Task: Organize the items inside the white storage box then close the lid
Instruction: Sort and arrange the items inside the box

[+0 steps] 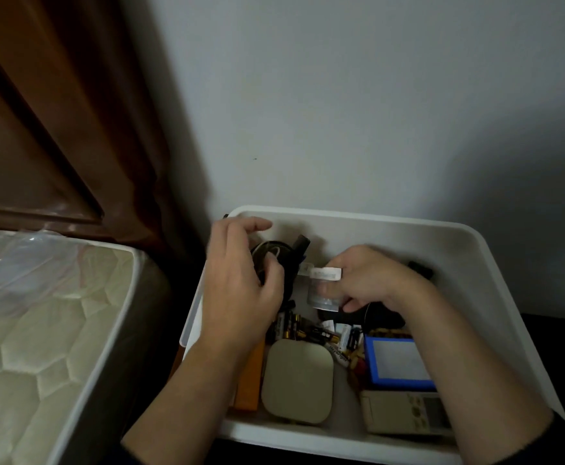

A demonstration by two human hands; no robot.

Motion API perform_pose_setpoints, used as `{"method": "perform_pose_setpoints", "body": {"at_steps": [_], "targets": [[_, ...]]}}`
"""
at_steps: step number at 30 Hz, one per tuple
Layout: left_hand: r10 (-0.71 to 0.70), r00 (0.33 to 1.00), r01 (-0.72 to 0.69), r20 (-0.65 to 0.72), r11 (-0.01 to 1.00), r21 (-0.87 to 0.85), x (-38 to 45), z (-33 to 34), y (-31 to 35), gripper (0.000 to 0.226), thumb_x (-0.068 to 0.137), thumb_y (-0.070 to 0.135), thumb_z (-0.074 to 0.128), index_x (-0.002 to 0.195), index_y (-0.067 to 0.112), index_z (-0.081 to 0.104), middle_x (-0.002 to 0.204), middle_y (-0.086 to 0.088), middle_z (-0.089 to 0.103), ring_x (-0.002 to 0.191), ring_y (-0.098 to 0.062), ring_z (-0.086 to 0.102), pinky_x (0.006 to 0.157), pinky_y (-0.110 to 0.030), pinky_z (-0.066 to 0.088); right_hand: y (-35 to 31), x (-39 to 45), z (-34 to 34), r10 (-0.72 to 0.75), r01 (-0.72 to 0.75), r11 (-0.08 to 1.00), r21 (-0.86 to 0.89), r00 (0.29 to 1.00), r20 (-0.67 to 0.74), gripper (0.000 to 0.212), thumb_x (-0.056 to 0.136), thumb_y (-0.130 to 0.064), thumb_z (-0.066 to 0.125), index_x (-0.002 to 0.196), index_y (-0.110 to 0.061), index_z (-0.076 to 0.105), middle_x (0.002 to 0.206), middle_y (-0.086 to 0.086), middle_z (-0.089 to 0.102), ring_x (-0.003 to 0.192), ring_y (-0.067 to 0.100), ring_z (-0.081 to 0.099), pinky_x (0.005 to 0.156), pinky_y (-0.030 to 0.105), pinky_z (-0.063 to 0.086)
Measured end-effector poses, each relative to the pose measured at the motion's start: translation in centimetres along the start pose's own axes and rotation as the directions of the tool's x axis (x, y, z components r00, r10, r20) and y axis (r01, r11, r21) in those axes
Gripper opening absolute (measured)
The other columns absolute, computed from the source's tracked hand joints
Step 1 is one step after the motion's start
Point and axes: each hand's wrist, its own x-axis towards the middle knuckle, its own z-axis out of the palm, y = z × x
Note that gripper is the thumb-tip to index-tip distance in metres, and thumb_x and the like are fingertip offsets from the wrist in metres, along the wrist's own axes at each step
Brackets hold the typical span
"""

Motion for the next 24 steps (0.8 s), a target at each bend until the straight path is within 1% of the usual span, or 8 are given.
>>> {"method": "perform_pose_setpoints", "body": {"at_steps": [2,6,10,12,14,17,20,24], "targets": [[-0.096,0.981,0.133,0.168,0.965,-0.227,-0.2,0.4,0.0,0.034,0.098,0.027,0.066,0.13,0.03,0.056,0.109,0.013,0.062,0.087,-0.013,0.066,0.07,-0.021,0.053,-0.1,-0.4,-0.5,-0.074,0.068,0.993,0.096,0.995,0.065,0.02,0.087,-0.023,0.087,0.102,-0.013,0.078,0.088,0.007,0.078,0.077,0.015,0.071,0.064,0.024,0.058],[-0.194,0.895,0.262,0.4,0.958,-0.121,-0.3,1.1,-0.5,0.047,0.093,0.066,0.061,0.133,0.041,0.058,0.102,0.017,0.07,0.08,-0.009,0.072,0.066,-0.029,0.062,-0.7,-1.2,-1.2,-0.195,0.114,0.932,0.345,0.958,0.211,0.034,0.08,-0.015,0.09,0.11,-0.009,0.076,0.096,0.007,0.081,0.085,0.015,0.076,0.073,0.023,0.06],[-0.066,0.899,0.118,0.434,0.989,-0.093,-0.2,0.9,-0.5,0.015,0.099,0.047,0.068,0.109,0.035,0.071,0.086,0.019,0.073,0.074,-0.003,0.07,0.06,-0.016,0.052,-0.9,-1.1,-0.6,-0.247,0.145,0.896,0.42,0.948,0.2,0.032,0.086,0.012,0.076,0.113,-0.005,0.073,0.102,0.012,0.081,0.095,0.022,0.079,0.083,0.03,0.063],[-0.052,0.943,0.063,0.33,0.998,-0.022,-0.2,0.8,-0.3,0.011,0.1,0.039,0.069,0.095,0.03,0.072,0.072,0.014,0.068,0.066,-0.005,0.065,0.053,-0.015,0.044,-0.7,-0.9,-0.2,-0.201,0.128,0.94,0.316,0.957,0.211,0.036,0.085,0.011,0.078,0.116,-0.006,0.073,0.103,0.011,0.081,0.098,0.023,0.079,0.087,0.034,0.064],[-0.06,0.982,0.063,0.178,0.998,-0.01,-0.1,0.6,-0.1,0.011,0.101,0.035,0.068,0.094,0.026,0.07,0.069,0.013,0.066,0.064,-0.005,0.064,0.054,-0.017,0.045,-0.3,-0.3,0.7,-0.074,0.074,0.997,0.01,0.978,0.195,0.035,0.083,0.004,0.082,0.112,-0.013,0.074,0.1,0.008,0.081,0.093,0.021,0.08,0.086,0.036,0.066],[-0.131,0.991,0.13,-0.006,0.985,-0.117,0.0,0.2,0.2,0.002,0.105,0.032,0.062,0.105,0.03,0.062,0.073,0.012,0.069,0.066,-0.005,0.07,0.055,-0.022,0.053,0.5,0.9,3.3,0.07,-0.007,0.897,-0.442,0.989,0.127,0.032,0.085,-0.014,0.083,0.115,-0.014,0.073,0.102,0.006,0.077,0.085,0.018,0.078,0.08,0.036,0.067],[-0.19,0.978,0.173,-0.083,0.968,-0.18,0.0,0.2,0.3,0.014,0.106,0.024,0.061,0.116,0.028,0.052,0.08,0.009,0.073,0.072,0.0,0.073,0.057,-0.011,0.051,0.6,1.7,6.4,0.026,-0.005,0.859,-0.512,0.999,0.034,0.03,0.087,-0.03,0.079,0.111,-0.013,0.072,0.098,0.004,0.073,0.086,0.019,0.074,0.071,0.032,0.063],[-0.193,0.978,0.174,-0.082,0.964,-0.2,0.2,0.5,0.3,0.021,0.106,0.019,0.061,0.118,0.029,0.046,0.082,0.01,0.073,0.074,0.0,0.073,0.059,-0.008,0.049,0.3,2.4,8.5,-0.065,-0.011,0.817,-0.577,0.992,-0.111,0.043,0.085,-0.057,0.07,0.12,-0.032,0.068,0.111,0.0,0.071,0.1,0.024,0.07,0.077,0.033,0.057]]}}
